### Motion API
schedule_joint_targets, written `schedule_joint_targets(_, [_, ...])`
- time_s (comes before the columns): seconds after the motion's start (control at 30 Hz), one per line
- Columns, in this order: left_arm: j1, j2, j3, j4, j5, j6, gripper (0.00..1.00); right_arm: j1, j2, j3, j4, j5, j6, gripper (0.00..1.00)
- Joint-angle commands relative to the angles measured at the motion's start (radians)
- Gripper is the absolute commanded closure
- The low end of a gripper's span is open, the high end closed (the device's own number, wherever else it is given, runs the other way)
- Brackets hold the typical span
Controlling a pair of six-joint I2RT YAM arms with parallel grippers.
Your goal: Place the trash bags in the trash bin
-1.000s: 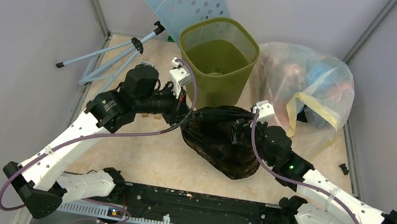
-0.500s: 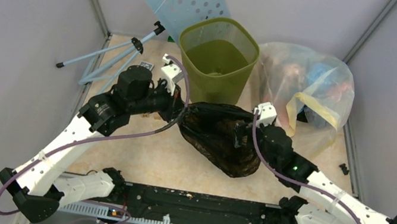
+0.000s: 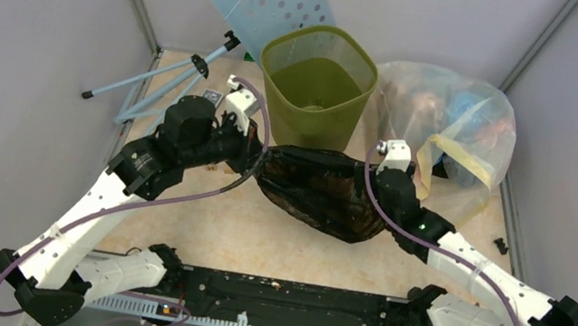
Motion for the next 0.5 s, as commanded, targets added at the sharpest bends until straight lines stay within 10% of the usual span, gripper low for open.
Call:
schedule_joint_targets(0.0, [0.004, -0.025, 0.052, 0.008, -0.041, -0.002, 1.0, -0.03, 0.034, 0.094, -0.005, 0.01, 0.014, 0.18])
schedule_joint_targets(0.47, [0.004, 0.011, 0.166, -0.054, -0.103, 0.024, 1.0, -0.031, -0.068, 0.165, -0.019, -0.279, -0.025, 0.29])
